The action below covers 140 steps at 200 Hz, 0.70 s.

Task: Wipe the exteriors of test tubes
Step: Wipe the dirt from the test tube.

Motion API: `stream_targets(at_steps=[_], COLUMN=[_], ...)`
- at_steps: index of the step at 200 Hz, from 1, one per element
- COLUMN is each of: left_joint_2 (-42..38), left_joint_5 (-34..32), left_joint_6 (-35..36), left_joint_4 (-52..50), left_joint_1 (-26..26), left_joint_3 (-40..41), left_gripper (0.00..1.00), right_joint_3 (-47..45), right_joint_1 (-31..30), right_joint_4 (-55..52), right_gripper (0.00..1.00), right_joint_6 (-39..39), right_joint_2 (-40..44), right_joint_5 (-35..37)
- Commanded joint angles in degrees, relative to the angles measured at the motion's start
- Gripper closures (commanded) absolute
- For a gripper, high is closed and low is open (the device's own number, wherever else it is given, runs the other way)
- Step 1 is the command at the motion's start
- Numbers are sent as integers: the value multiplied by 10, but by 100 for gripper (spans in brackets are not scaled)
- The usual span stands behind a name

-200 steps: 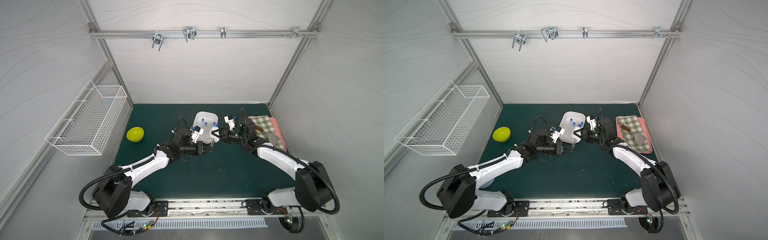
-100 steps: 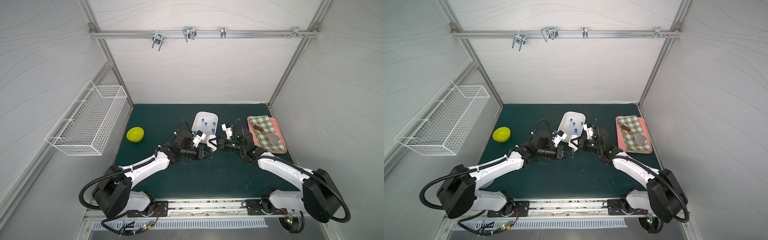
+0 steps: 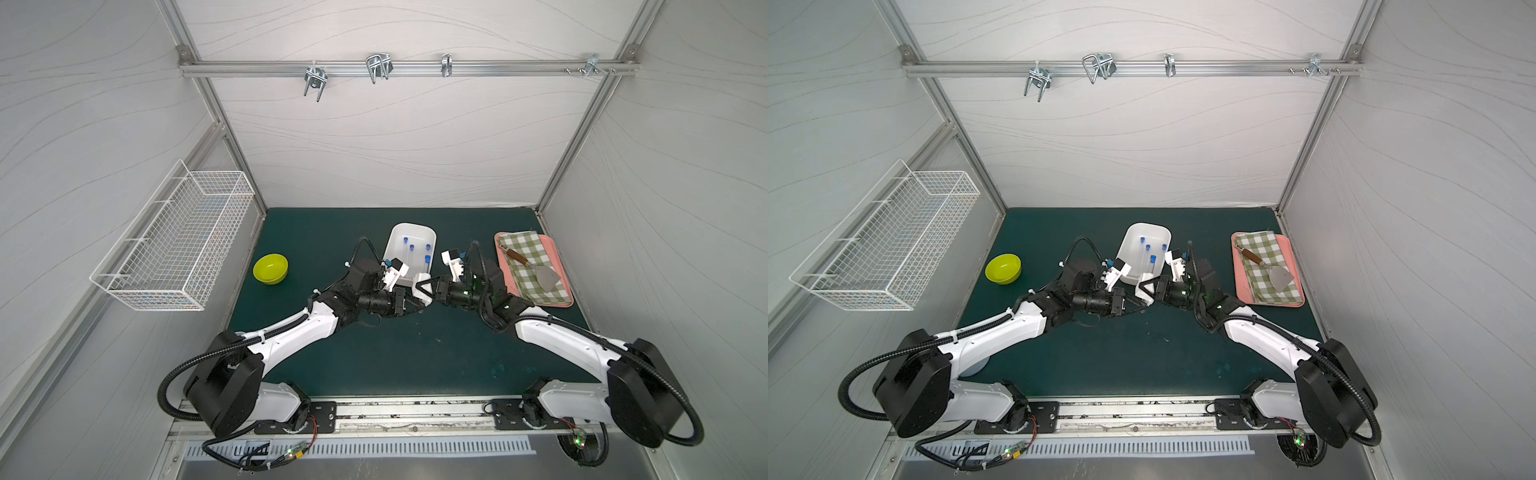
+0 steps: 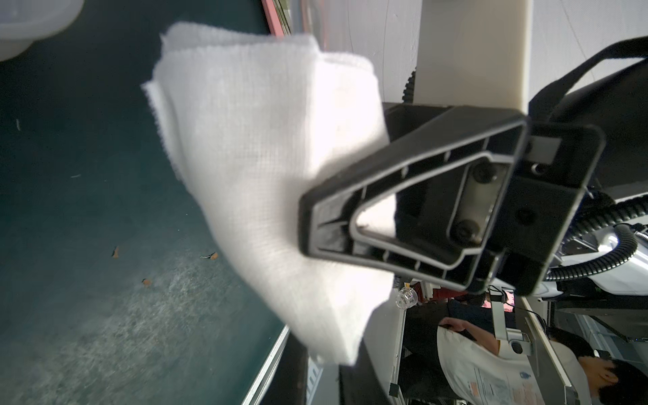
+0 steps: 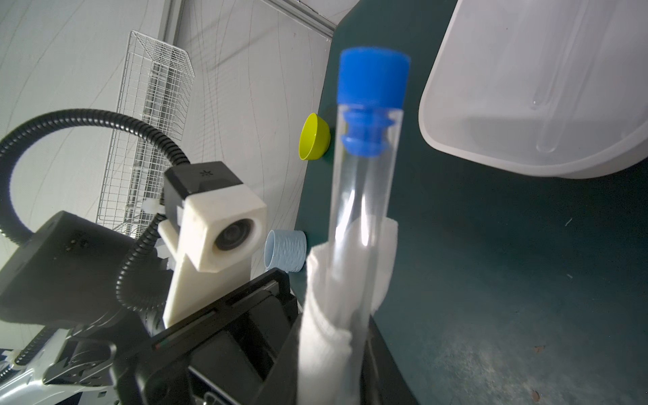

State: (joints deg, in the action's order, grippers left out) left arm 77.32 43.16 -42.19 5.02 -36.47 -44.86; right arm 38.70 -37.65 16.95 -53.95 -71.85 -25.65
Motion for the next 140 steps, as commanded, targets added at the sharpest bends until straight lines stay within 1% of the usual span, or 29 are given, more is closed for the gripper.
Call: stream_targets(at_steps=[1,31,63,82,108,140], left_joint_2=[-25,-42,-49,-49,-45,-34], left_joint_5=[9,7,3,3,3,3], left_joint_6=[0,-6,-4,-3,-1,7], left_joint_4=[46,50,48,47,45,41], left_joint_1=[6,5,4,4,4,7], left_joint_3=[-13,8,14,12,9,-2], left_gripper=[90,90,90,90,90,90], right_joint_3=[18,64,116,122,98,53], right_joint_1=[31,99,130,130,122,66], right_joint_4=[-22,-7,-15,-17,-11,-33], right_gripper=[75,75,75,75,75,75], right_joint_6=[12,19,34,36,25,22], right_joint_2=[-17,-55,-92,-97,-80,-31], right_joint_5=[-12,-56,-88,-90,-89,-59])
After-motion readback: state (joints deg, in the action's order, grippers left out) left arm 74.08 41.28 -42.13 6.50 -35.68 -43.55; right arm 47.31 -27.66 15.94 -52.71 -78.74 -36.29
